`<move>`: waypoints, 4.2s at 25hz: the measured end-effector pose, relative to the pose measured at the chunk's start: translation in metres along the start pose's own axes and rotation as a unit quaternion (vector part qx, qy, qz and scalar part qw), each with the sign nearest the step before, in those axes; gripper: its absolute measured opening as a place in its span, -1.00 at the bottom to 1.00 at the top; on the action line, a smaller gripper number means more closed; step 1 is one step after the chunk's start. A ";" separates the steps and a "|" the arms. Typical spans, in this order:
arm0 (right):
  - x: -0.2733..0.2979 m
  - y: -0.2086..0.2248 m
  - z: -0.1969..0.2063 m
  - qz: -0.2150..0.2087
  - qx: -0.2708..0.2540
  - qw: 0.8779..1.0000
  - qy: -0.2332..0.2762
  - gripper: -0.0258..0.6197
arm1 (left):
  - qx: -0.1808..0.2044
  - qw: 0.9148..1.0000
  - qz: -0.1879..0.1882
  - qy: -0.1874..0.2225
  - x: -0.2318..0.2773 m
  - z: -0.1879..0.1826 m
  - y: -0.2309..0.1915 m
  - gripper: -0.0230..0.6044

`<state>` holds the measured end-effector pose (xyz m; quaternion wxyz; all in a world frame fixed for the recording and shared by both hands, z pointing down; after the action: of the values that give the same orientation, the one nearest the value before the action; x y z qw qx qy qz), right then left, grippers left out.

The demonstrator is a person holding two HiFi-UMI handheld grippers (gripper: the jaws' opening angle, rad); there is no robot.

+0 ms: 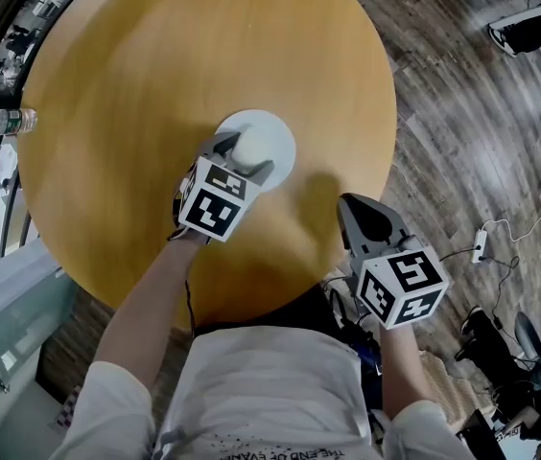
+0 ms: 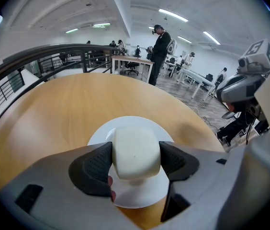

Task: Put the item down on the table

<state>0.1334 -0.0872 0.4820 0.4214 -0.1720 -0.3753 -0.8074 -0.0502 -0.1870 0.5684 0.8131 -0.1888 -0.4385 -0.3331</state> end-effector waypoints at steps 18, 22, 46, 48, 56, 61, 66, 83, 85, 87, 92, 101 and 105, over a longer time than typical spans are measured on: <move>0.000 0.000 0.003 0.000 0.005 1.000 -0.003 -0.84 | 0.022 1.000 -0.010 -0.016 0.006 0.000 0.003 0.10; -0.001 0.000 0.003 -0.001 0.005 1.000 -0.003 -0.84 | 0.038 0.999 -0.017 -0.018 0.007 0.001 0.004 0.10; -0.008 -0.002 0.009 -0.004 0.008 1.000 -0.002 -0.84 | 0.063 0.998 -0.015 -0.006 0.005 0.003 0.009 0.11; -0.009 -0.003 0.009 -0.004 0.006 1.000 -0.001 -0.84 | 0.064 0.998 -0.018 0.000 0.003 0.001 0.009 0.11; -0.014 -0.013 0.003 -0.008 -0.009 1.000 0.007 -0.84 | 0.057 0.997 -0.028 0.031 -0.022 -0.005 0.007 0.11; -0.023 -0.027 -0.002 -0.015 -0.029 0.999 0.015 -0.84 | 0.043 0.997 -0.041 0.044 -0.052 0.005 0.015 0.11; -0.036 -0.037 -0.012 -0.018 -0.047 0.998 0.028 -0.84 | 0.018 0.995 -0.068 0.067 -0.081 0.012 0.019 0.11; -0.103 -0.082 -0.008 -0.019 -0.080 0.995 0.056 -0.84 | -0.054 0.990 -0.033 0.127 -0.203 0.031 0.078 -0.08; -0.109 -0.086 -0.005 -0.018 -0.081 0.995 0.058 -0.84 | -0.068 0.988 -0.025 0.139 -0.218 0.031 0.088 -0.19; -0.113 -0.092 -0.002 -0.018 -0.082 0.995 0.060 -0.84 | -0.070 0.986 -0.026 0.152 -0.233 0.032 0.096 -0.31; -0.121 -0.103 -0.003 -0.023 -0.096 0.993 0.063 -0.84 | -0.082 0.980 -0.043 0.177 -0.257 0.040 0.104 -0.71; -0.124 -0.116 -0.009 -0.037 -0.117 0.990 0.068 -0.84 | -0.104 0.974 -0.032 0.199 -0.276 0.044 0.123 -0.85; -0.122 -0.122 -0.018 -0.042 -0.122 0.989 0.073 -0.84 | -0.101 0.974 -0.034 0.199 -0.279 0.039 0.123 -0.85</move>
<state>0.1071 0.0109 0.3410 0.3890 -0.1463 -0.2489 -0.8748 -0.0960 0.0285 0.3534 0.8492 -0.1849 -0.2386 -0.4334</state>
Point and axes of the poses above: the fingertips, and each gripper's own axes: x forward along the fingers, y to its right, z out of its underside, the point moved 7 cm from there along -x, backward along the fingers, and after that the axes turned 9 degrees about -z, right-handed, at the moved point
